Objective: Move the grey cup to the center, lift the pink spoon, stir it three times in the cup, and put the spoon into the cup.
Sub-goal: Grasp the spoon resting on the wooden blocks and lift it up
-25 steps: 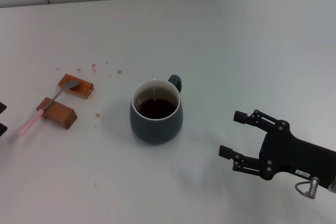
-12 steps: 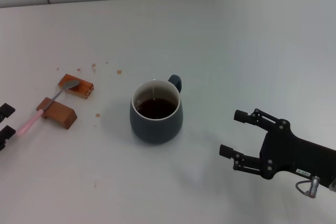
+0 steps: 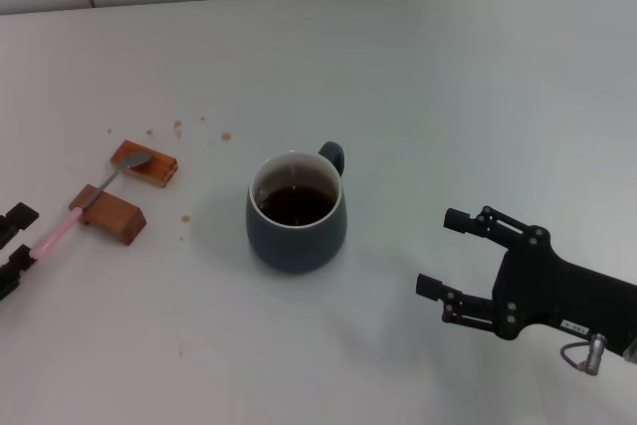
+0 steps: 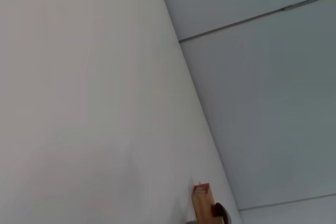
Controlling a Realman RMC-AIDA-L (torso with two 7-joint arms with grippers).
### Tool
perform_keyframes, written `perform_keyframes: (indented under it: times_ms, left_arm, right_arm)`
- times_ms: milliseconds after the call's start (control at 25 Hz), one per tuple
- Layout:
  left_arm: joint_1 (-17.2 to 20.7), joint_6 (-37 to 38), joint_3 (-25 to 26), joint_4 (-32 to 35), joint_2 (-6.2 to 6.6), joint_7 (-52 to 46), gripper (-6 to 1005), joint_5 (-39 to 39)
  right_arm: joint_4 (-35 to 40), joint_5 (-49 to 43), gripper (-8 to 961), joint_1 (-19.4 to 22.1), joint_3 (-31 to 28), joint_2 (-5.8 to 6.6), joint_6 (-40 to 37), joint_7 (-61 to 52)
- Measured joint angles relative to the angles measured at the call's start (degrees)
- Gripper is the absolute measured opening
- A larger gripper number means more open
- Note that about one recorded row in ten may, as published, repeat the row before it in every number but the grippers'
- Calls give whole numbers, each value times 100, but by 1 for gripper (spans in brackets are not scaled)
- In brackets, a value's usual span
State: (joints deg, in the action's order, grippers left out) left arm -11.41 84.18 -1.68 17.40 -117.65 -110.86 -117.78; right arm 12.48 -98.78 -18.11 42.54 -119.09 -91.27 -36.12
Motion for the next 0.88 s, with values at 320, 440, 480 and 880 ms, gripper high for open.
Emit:
perform_keyframes:
  times_ms: [320,440,480,880]
  left_arm:
    - [-17,0,-31,-98,-4,-5,862,1]
    - [-22,15,-33,-109,-7,-9,862,1]
    - [-31,26,-34,-120,-10,-12,862,1]
    - [-129,13,-34,-217,-21,-15,862,2]
  right_arm:
    - [0,0,840,4,0,0,3,0]
    - [0,0,840,8,0,0,6,0]
    - [0,-9,840,9,0,0,16,0]
    - [6,-46,839,13,1,0,22,0]
